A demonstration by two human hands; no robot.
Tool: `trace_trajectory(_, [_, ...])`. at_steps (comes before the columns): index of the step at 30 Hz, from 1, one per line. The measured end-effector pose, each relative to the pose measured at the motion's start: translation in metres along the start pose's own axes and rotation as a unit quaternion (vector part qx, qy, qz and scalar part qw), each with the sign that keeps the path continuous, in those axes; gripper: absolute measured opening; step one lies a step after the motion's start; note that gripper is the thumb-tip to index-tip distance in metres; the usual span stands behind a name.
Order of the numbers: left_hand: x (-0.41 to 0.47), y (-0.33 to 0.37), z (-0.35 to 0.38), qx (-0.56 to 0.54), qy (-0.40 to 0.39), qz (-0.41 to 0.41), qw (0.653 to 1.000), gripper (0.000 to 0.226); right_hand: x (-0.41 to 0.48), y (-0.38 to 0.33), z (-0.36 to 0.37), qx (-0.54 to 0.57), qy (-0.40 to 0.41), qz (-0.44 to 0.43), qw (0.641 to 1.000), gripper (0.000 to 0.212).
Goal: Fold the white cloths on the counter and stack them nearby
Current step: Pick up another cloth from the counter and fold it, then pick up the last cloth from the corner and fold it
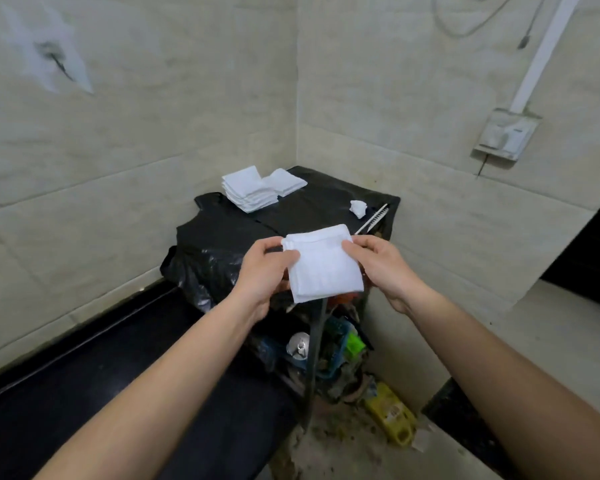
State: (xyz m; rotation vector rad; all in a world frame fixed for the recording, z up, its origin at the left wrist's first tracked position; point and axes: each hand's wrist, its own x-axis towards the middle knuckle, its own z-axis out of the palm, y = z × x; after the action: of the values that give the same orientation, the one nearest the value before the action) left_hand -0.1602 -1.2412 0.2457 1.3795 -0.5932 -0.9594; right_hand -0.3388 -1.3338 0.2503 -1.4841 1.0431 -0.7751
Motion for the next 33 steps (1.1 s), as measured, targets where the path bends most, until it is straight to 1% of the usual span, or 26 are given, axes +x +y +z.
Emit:
trace_trajectory(3, [0.045,0.007,0.006,0.009,0.025,-0.003,1.000,0.030,0.062,-0.004,0.001,0.006,-0.024,-0.002,1.000,0.020])
trace_trajectory(7, [0.112,0.015,0.015,-0.009,0.073,-0.004,0.997,0.032,0.151,-0.007,0.008,0.015,-0.071,0.006,0.997,0.015])
trace_trajectory(9, [0.141,0.020,0.018,-0.019,0.096,-0.012,0.995,0.034,0.190,-0.006,0.012,0.021,-0.096,0.013,0.995,0.018])
trace_trajectory(11, [0.180,0.024,0.027,-0.022,0.127,-0.003,0.992,0.032,0.240,-0.005,0.014,0.021,-0.135,0.017,0.991,0.025])
trace_trajectory(13, [0.214,0.030,0.038,-0.028,0.170,0.003,0.985,0.032,0.288,-0.006,0.013,0.026,-0.175,0.032,0.984,0.018])
trace_trajectory(15, [0.244,0.033,0.048,-0.040,0.207,-0.013,0.977,0.042,0.325,-0.007,0.011,0.036,-0.206,0.054,0.976,0.006])
trace_trajectory(16, [0.263,0.036,0.056,-0.038,0.225,-0.020,0.974,0.045,0.349,-0.009,0.007,0.040,-0.224,0.066,0.972,0.007])
trace_trajectory(17, [0.279,0.037,0.061,-0.031,0.240,-0.024,0.970,0.044,0.369,-0.009,0.005,0.039,-0.238,0.072,0.968,0.011])
trace_trajectory(20, [0.324,0.039,0.071,0.005,0.275,-0.029,0.961,0.031,0.420,-0.010,0.004,0.022,-0.262,0.074,0.962,0.021])
trace_trajectory(25, [0.392,0.039,0.083,0.126,0.324,-0.018,0.937,0.015,0.497,-0.004,0.019,-0.005,-0.265,0.055,0.963,0.019])
trace_trajectory(26, [0.402,0.040,0.083,0.148,0.328,-0.015,0.933,0.014,0.509,-0.003,0.023,-0.015,-0.260,0.043,0.964,0.020])
trace_trajectory(29, [0.427,0.038,0.076,0.200,0.337,-0.019,0.920,0.012,0.542,0.004,0.040,-0.049,-0.254,0.026,0.966,0.036])
trace_trajectory(33, [0.448,0.033,0.067,0.278,0.356,-0.022,0.892,0.012,0.566,0.012,0.061,-0.071,-0.268,0.006,0.961,0.037])
